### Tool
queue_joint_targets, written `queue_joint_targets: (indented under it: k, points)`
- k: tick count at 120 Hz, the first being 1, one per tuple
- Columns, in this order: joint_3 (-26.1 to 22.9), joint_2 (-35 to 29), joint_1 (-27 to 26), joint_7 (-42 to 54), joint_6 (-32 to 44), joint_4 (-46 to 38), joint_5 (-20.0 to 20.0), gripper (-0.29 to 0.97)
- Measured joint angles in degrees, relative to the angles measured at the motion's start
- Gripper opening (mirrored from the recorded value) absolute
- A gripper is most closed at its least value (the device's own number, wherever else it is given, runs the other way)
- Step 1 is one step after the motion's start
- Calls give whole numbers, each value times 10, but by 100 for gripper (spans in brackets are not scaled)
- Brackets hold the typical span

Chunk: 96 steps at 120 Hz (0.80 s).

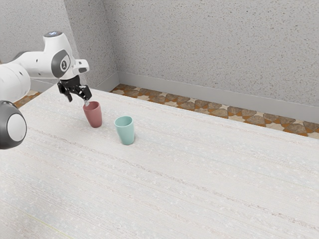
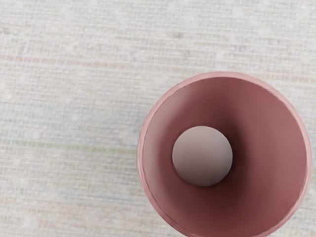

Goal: Place the left cup onto the right cup

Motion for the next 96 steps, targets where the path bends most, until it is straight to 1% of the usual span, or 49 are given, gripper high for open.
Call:
queue_joint_targets:
  k: [43,96]
  points:
    - [-7,14,6,2,54,0,0,68]
    - [-13,27,10,2,90,0,-1,68]
